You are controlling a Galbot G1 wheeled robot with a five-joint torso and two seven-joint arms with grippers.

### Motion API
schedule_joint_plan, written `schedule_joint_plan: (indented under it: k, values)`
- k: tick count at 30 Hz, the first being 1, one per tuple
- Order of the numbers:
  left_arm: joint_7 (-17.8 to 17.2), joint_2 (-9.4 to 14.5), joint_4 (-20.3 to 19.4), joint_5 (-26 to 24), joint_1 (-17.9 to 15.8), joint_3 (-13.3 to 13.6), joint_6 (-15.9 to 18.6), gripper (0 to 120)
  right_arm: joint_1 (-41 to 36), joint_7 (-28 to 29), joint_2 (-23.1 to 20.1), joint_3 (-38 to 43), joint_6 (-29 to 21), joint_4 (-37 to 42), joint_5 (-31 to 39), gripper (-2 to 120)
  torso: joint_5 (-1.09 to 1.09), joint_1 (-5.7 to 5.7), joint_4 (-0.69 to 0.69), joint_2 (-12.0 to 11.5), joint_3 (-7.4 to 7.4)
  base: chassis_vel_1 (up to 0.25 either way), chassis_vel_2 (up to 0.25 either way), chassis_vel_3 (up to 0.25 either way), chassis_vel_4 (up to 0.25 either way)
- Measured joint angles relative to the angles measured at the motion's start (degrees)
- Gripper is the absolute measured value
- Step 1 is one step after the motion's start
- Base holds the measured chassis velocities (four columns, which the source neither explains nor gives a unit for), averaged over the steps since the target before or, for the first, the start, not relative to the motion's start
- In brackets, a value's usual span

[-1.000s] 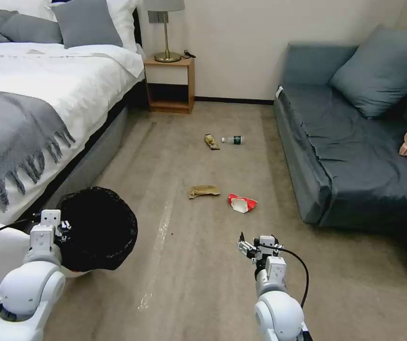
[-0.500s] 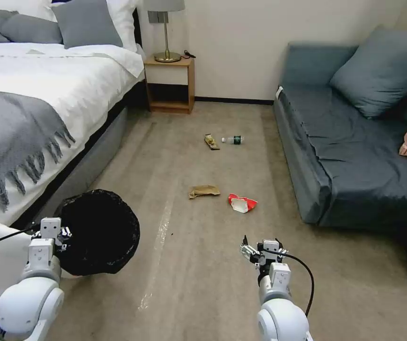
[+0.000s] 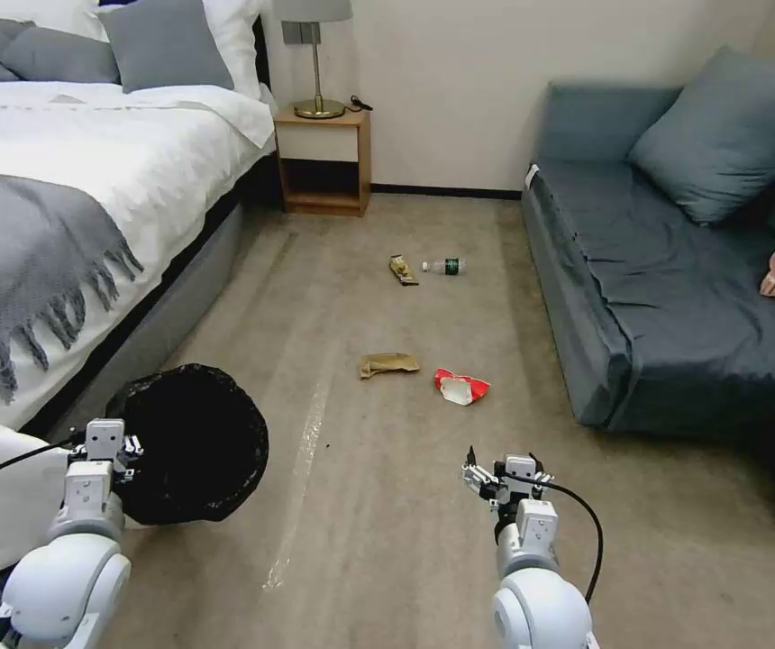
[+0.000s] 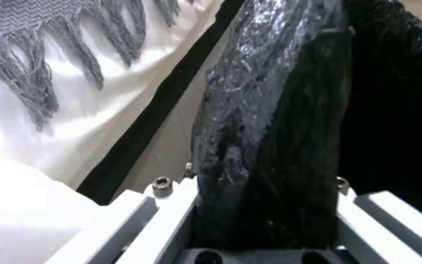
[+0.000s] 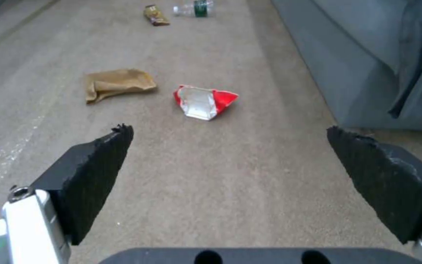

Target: Pick up the trash bin, then pick up the garbage on the floor and place it into the trash bin.

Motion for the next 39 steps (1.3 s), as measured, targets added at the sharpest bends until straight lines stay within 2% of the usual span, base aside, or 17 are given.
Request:
schedule_joint_plan:
  k: [9, 39]
  values:
    - [-0.5, -0.7, 1.4, 0.2, 0.1, 0.5, -2.0, 4, -0.2, 0.2, -0.4, 0.1, 0.2, -0.4, 0.0, 100, 0.0, 0.0, 0.01, 0.0, 0.0, 0.0, 0.0, 0.0, 0.0]
    - [-0.4, -0.7, 1.5, 0.2, 1.6, 0.0, -3.7, 4, -0.7, 1.2, 0.6, 0.4, 0.9, -2.0, -0.8, 100, -0.01, 0.0, 0.01, 0.0, 0.0, -0.021, 0.019, 0.021, -0.02]
